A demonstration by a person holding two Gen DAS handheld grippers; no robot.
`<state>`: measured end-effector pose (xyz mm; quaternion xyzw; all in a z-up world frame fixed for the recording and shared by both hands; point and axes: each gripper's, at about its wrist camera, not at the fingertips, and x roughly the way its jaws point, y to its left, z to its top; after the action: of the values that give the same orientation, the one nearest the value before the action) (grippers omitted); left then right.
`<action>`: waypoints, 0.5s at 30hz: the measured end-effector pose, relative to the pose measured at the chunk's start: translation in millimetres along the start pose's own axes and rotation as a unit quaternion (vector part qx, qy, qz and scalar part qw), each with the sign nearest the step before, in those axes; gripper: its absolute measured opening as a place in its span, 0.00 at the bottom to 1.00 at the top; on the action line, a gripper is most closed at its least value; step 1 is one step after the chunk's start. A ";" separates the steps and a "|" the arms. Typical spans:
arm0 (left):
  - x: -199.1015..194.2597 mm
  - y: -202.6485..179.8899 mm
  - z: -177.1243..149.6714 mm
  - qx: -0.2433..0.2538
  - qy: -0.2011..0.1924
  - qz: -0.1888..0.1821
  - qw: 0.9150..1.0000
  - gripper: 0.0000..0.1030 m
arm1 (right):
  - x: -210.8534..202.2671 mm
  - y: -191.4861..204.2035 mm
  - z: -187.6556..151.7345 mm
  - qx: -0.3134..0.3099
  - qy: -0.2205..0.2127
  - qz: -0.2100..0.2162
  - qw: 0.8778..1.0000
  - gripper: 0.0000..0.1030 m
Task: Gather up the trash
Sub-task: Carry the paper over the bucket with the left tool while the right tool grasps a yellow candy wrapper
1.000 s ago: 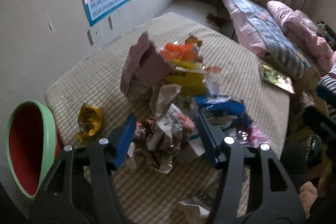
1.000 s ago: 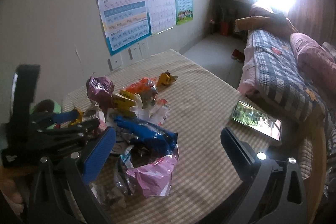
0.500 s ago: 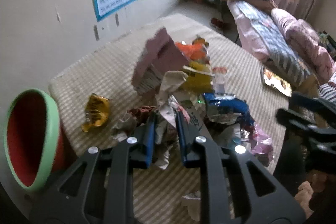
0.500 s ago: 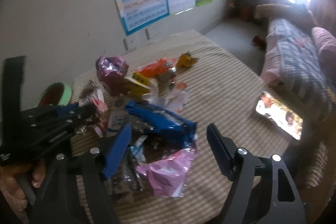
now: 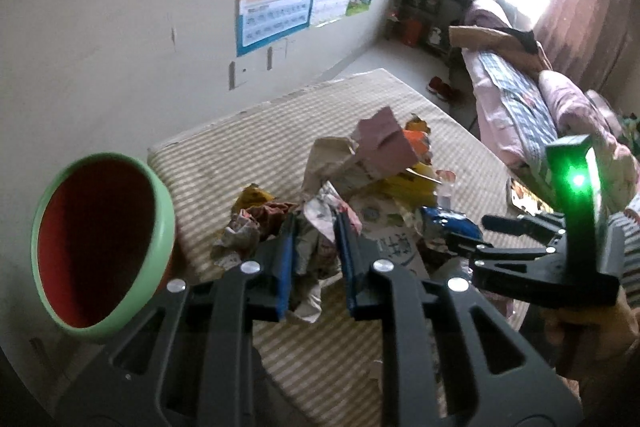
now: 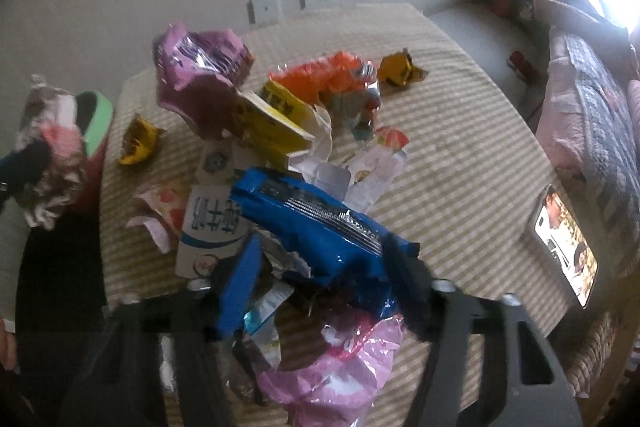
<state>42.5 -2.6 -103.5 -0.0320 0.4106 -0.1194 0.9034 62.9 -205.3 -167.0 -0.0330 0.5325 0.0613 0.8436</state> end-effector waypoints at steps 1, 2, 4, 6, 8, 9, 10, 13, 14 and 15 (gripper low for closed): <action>-0.8 1.6 -0.4 -0.003 -0.001 0.000 1.000 0.20 | 2.9 -0.3 0.7 0.001 0.004 0.000 1.000 0.41; -1.6 3.3 -0.5 -0.006 -0.001 0.000 1.000 0.20 | 3.6 0.1 0.6 0.002 0.005 0.000 1.000 0.38; -2.9 6.2 -1.0 -0.010 -0.002 0.002 1.000 0.20 | 1.3 0.5 0.5 0.003 0.002 0.006 1.000 0.26; -3.6 8.2 -1.5 -0.014 -0.004 0.003 1.000 0.20 | -5.0 1.6 1.6 0.002 -0.005 0.008 1.000 0.16; -6.3 10.7 -1.1 -0.020 -0.009 0.004 1.000 0.20 | -17.8 1.9 2.3 0.006 -0.020 0.022 1.000 0.09; -8.0 12.6 -1.5 -0.023 -0.011 0.004 1.000 0.20 | -27.3 1.9 2.6 0.010 -0.030 0.026 0.999 0.07; -10.6 14.7 -0.3 -0.027 -0.015 0.005 1.000 0.20 | -36.6 2.4 3.3 0.012 -0.042 0.030 0.999 0.07; -18.3 23.1 3.6 -0.037 -0.028 0.009 0.999 0.20 | -64.1 6.3 6.9 0.016 -0.075 0.049 0.996 0.07; -21.2 26.5 5.3 -0.041 -0.032 0.011 0.999 0.20 | -74.9 8.3 8.6 0.020 -0.087 0.061 0.994 0.07; -23.7 30.0 7.1 -0.045 -0.036 0.012 0.998 0.20 | -85.0 11.2 10.9 0.023 -0.098 0.075 0.992 0.07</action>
<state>38.5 32.0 -86.1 -0.0717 0.3833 -0.0885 0.9166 35.0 -198.7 -85.5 0.0324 0.4497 0.1149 0.8852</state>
